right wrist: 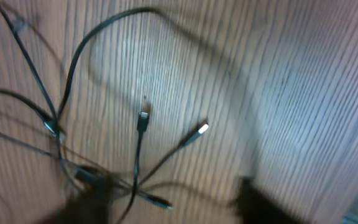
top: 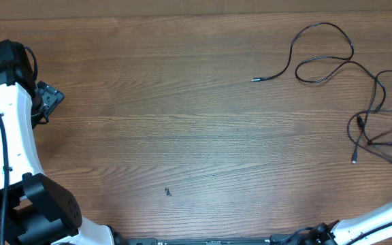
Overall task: Untangle cables
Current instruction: 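Carry the cable with the right gripper to the right edge, then lower the cable at the right edge and open the right gripper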
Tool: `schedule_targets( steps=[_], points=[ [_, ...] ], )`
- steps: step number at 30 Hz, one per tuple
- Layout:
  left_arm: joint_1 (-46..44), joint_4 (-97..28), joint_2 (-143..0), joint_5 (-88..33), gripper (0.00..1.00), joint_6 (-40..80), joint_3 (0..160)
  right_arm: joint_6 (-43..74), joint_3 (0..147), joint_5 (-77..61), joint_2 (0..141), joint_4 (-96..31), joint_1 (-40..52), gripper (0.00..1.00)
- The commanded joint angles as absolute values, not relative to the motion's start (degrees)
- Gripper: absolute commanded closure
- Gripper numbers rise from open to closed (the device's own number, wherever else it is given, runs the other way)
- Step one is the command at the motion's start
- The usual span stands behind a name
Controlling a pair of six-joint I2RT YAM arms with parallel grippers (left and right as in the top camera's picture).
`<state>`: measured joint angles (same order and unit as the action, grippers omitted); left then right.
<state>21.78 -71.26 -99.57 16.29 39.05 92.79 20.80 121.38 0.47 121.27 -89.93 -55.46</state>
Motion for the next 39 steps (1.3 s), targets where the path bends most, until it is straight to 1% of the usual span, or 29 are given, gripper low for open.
schedule_targets(
  steps=[1,5,15,18,22,23,28,31,39],
  points=[
    [21.74,-71.29,-100.01,16.91,0.00,40.05,93.84,20.71,121.12,-0.10,118.96,-90.52,-55.51,0.00],
    [21.74,-71.29,-100.01,16.88,0.00,40.05,93.84,20.49,121.12,-2.81,118.96,-90.98,-55.51,0.00],
    [21.74,-71.29,-100.03,16.91,0.00,40.05,93.84,10.22,122.48,-18.15,117.97,-93.34,-55.48,0.00],
    [21.74,-71.29,-100.01,16.88,0.00,40.05,93.84,9.43,122.78,-18.35,115.48,-92.92,-54.92,0.00],
    [21.74,-71.29,-100.01,16.88,0.01,40.05,93.84,8.62,122.76,-18.24,108.66,-90.54,-52.45,0.00],
    [21.74,-71.29,-100.01,16.91,0.00,40.05,93.84,8.40,122.76,-18.09,104.62,-89.69,-50.68,0.00],
    [21.74,-71.29,-100.01,16.91,0.00,40.05,93.84,5.80,122.76,-18.15,94.45,-89.08,-43.92,0.00],
    [21.74,-71.29,-100.01,16.88,0.00,40.05,93.84,3.88,122.76,-18.13,88.97,-89.52,-37.63,0.00],
    [21.74,-71.29,-100.03,16.91,0.00,40.05,93.84,1.61,122.76,-18.09,78.89,-90.11,-16.34,0.00]
  ],
)
